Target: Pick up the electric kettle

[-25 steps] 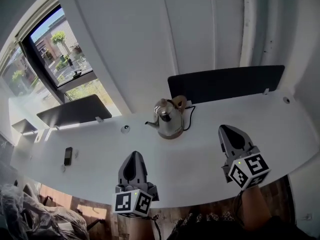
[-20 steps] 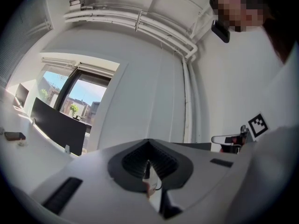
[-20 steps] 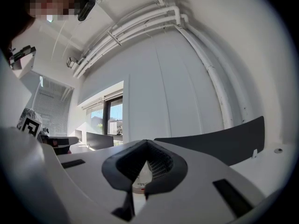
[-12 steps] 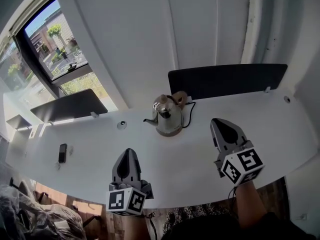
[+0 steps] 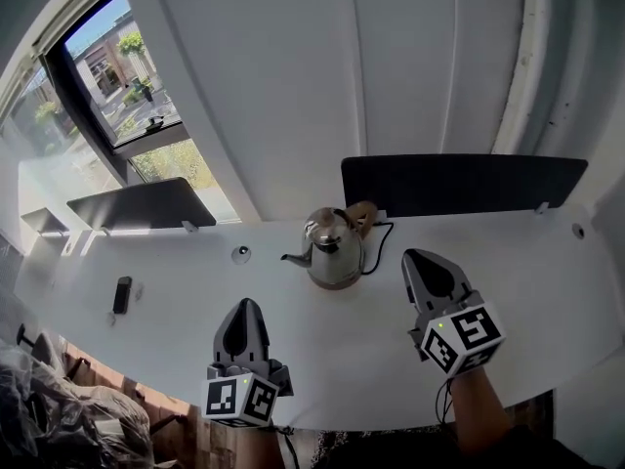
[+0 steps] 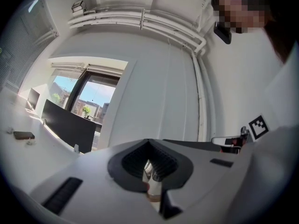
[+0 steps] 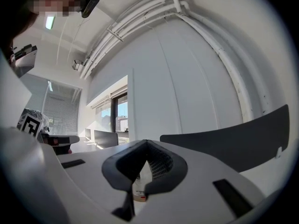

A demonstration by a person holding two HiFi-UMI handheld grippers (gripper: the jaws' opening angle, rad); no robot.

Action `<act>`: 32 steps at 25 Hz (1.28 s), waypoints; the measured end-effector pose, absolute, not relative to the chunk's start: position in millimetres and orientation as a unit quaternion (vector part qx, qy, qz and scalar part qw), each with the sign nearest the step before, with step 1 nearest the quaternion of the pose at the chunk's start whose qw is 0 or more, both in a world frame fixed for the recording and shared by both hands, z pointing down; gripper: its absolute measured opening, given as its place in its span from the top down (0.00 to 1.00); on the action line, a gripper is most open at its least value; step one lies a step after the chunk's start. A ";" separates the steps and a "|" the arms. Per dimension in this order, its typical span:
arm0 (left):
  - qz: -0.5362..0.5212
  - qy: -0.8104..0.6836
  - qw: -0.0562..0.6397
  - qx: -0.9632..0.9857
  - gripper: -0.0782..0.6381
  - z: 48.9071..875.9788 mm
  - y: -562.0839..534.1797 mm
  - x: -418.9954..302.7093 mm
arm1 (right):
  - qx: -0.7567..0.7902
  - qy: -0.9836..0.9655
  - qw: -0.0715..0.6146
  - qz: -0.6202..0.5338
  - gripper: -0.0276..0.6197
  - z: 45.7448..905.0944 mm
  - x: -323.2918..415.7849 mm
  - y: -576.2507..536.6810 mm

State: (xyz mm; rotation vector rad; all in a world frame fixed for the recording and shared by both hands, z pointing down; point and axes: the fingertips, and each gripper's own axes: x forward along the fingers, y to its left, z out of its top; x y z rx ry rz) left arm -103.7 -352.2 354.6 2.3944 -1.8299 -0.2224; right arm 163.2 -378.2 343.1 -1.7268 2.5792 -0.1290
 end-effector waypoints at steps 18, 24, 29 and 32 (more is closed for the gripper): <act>-0.057 -0.646 0.051 0.759 0.89 370.7 -406.6 -72.2 | -0.503 0.863 -0.010 -0.040 0.95 377.5 187.9 -463.4; -0.066 -0.657 0.054 0.749 0.89 373.8 -419.4 -74.7 | -0.484 0.874 -0.016 -0.042 0.95 389.5 183.8 -484.2; -0.075 -0.658 0.066 0.746 0.89 382.5 -425.7 -73.3 | -0.476 0.877 -0.014 -0.065 0.90 408.6 182.6 -502.6; -0.078 -0.665 0.070 0.739 0.89 385.3 -428.2 -76.7 | -0.477 0.875 -0.026 -0.075 0.74 425.7 181.4 -519.3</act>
